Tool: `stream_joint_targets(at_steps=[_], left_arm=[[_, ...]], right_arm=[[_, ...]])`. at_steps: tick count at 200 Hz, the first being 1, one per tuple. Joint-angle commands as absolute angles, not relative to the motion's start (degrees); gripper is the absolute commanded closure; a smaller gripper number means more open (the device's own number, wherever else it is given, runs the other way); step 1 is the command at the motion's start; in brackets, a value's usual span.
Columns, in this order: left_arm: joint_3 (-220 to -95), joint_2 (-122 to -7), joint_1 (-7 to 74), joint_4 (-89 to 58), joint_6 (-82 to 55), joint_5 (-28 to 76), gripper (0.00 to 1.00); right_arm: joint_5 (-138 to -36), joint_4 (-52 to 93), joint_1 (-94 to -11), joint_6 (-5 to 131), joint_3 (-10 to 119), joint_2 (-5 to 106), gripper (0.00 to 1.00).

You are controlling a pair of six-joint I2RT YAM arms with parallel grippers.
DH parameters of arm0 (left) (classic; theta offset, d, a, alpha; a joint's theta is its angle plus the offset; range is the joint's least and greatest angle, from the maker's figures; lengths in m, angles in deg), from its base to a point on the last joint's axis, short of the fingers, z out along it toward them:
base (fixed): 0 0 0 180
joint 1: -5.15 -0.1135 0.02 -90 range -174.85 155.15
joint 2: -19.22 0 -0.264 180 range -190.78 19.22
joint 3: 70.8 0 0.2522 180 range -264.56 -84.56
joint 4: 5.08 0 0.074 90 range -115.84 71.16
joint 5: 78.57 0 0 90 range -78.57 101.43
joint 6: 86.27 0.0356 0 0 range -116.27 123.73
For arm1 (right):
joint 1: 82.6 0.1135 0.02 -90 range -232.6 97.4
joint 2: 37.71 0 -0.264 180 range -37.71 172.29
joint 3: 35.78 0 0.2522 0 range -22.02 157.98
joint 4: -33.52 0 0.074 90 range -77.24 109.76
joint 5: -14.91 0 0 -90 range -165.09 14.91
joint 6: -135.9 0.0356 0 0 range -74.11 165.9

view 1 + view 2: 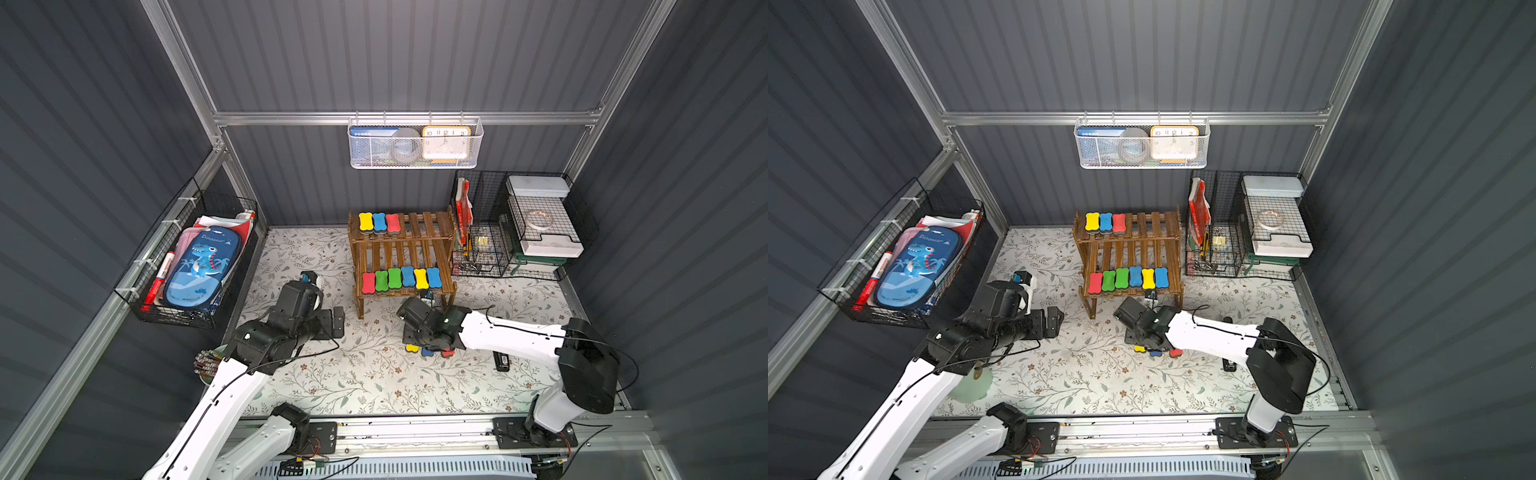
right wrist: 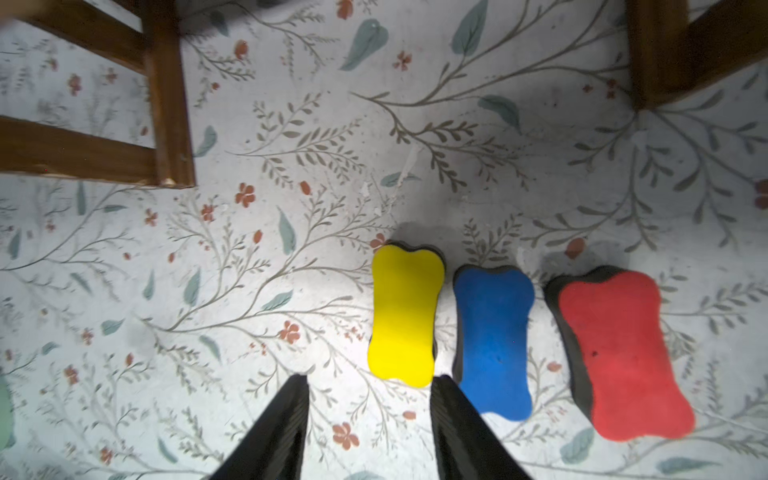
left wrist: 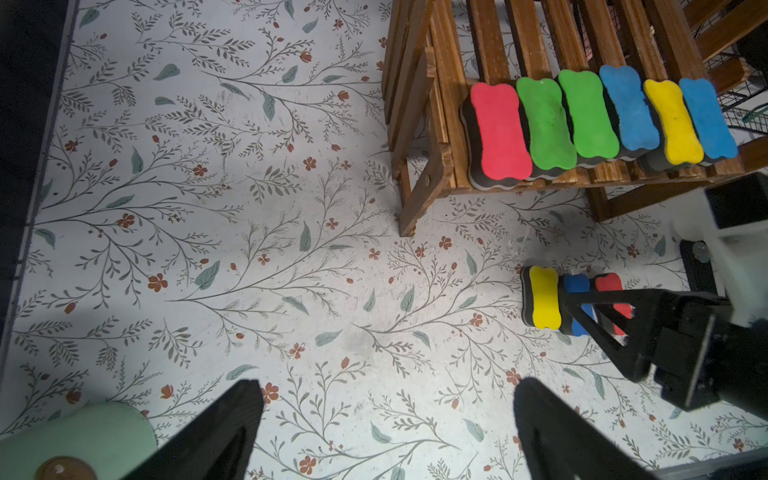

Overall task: Remove the whiteboard erasers from the shelf
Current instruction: Place the whiteboard eraser at the center of the board, then pick up the whiteboard eraser from the shelf.

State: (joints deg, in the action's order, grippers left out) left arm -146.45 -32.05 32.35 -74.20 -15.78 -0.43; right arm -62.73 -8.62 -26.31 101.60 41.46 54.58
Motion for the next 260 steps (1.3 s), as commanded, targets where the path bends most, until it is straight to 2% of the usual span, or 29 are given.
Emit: stream_joint_targets(at_steps=[1,25,55,94,146,185,218,260], left_arm=[[-150.2,-34.3,32.0,-72.7,-16.4,1.9,0.01],[-156.3,-39.3,32.0,-70.4,-14.9,4.5,0.01],[-169.7,-49.4,32.0,-69.9,-13.8,4.7,0.05],[-185.4,-61.7,33.0,-70.1,-14.7,7.6,0.15],[-205.8,-79.8,39.9,-75.9,-14.9,1.0,0.24],[-220.5,-92.0,43.7,-80.6,-14.6,-5.5,0.28],[-225.2,-96.5,44.4,-81.6,-14.8,-9.3,0.30],[-224.5,-96.7,45.5,-79.0,-13.7,-13.5,0.32]], right_arm=[[-62.3,-11.1,-25.8,97.7,41.9,52.0,0.50],[-60.1,-11.1,-25.6,96.2,40.3,49.5,0.52],[-57.8,-11.7,-25.8,93.4,40.3,46.7,0.55],[-56.6,-11.7,-29.0,86.4,40.7,39.3,0.58],[-60.9,-11.2,-37.7,83.0,36.8,30.1,0.58],[-63.4,-11.3,-41.9,82.1,34.3,27.1,0.58],[-65.6,-10.3,-44.2,81.9,32.3,24.9,0.58],[-67.7,-10.0,-46.3,81.5,30.9,24.2,0.58]])
